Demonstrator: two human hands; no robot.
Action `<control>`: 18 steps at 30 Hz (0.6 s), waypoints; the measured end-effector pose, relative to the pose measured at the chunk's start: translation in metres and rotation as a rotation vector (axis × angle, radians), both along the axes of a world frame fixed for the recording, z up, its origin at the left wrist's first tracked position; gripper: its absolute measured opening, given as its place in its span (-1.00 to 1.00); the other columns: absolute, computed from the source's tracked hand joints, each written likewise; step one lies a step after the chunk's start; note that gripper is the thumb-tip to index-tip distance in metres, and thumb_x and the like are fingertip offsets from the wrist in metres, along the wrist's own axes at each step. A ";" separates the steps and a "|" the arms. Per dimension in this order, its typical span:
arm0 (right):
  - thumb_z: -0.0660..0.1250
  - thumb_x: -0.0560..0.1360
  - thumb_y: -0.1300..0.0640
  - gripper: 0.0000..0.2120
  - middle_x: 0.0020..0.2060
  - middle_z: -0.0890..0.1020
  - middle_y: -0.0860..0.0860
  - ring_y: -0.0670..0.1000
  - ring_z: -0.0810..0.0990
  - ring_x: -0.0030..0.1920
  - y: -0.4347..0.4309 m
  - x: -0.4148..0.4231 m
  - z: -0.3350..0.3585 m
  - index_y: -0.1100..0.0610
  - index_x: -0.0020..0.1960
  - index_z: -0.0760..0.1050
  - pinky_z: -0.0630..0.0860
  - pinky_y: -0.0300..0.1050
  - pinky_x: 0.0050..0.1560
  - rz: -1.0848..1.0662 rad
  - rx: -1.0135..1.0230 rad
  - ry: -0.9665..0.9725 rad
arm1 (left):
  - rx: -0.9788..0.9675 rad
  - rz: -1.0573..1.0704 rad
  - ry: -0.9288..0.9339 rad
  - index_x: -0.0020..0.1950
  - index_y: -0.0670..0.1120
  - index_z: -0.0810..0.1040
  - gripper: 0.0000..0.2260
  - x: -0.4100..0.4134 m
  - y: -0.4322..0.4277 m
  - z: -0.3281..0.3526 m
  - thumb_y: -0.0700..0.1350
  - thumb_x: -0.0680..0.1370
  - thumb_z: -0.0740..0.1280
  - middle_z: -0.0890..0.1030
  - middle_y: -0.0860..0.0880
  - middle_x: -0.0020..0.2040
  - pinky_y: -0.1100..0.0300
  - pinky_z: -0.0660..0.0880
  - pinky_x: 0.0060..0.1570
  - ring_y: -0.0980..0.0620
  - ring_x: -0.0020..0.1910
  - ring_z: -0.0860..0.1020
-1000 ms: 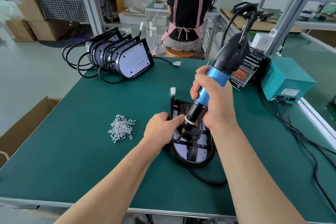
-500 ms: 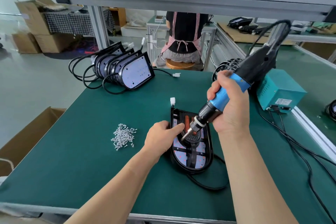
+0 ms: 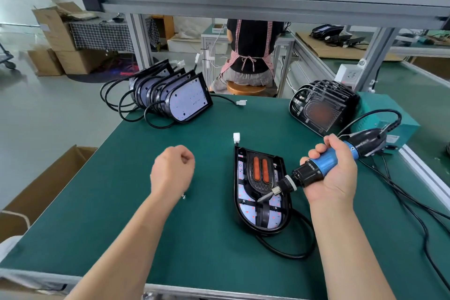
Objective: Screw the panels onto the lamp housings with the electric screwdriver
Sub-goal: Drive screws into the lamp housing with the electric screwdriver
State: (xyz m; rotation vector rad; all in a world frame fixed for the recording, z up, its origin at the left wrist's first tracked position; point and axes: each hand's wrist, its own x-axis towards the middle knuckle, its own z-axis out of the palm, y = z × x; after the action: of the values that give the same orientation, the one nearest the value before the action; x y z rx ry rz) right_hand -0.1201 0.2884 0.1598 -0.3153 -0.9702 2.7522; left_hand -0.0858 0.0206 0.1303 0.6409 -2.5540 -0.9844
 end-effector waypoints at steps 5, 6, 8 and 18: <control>0.38 0.54 0.14 -0.86 -0.35 0.52 -0.07 -0.10 0.46 -0.42 -0.002 0.001 -0.002 0.06 -0.09 0.41 0.37 -0.24 -0.32 0.008 0.004 -0.016 | -0.137 -0.129 -0.208 -0.20 0.02 0.62 -0.92 -0.009 -0.025 0.001 -0.16 0.47 0.41 0.63 0.07 -0.17 0.10 0.52 -0.08 -0.05 0.03 0.53; 0.38 0.54 0.13 -0.86 -0.36 0.52 -0.07 -0.10 0.46 -0.42 -0.002 0.001 -0.002 0.06 -0.10 0.41 0.37 -0.24 -0.32 0.009 0.004 -0.020 | -0.161 -0.142 -0.231 -0.19 0.01 0.62 -0.94 -0.011 -0.024 0.001 -0.13 0.46 0.43 0.63 0.06 -0.15 0.11 0.50 -0.09 -0.04 0.06 0.52; 0.38 0.54 0.13 -0.85 -0.37 0.52 -0.07 -0.10 0.46 -0.43 -0.002 0.002 -0.002 0.05 -0.11 0.40 0.37 -0.24 -0.32 0.009 0.001 -0.023 | -0.229 -0.154 -0.282 -0.17 0.02 0.59 -0.94 -0.013 -0.022 0.002 -0.11 0.46 0.44 0.64 0.05 -0.11 0.13 0.45 -0.11 -0.03 0.09 0.49; 0.40 0.53 0.14 -0.86 -0.36 0.53 -0.06 -0.09 0.46 -0.42 -0.001 0.006 -0.003 0.07 -0.10 0.42 0.38 -0.24 -0.34 0.003 0.000 -0.010 | -0.538 -0.248 -0.395 -0.07 -0.05 0.52 -0.92 -0.014 -0.016 0.001 -0.08 0.60 0.32 0.58 -0.05 0.02 0.09 0.41 0.04 -0.12 0.15 0.45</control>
State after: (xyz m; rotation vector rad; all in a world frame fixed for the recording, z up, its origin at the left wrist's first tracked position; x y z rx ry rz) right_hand -0.1143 0.2872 0.1571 -0.3277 -0.9735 2.7560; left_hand -0.1002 0.0051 0.1310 0.3942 -3.1137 -0.2017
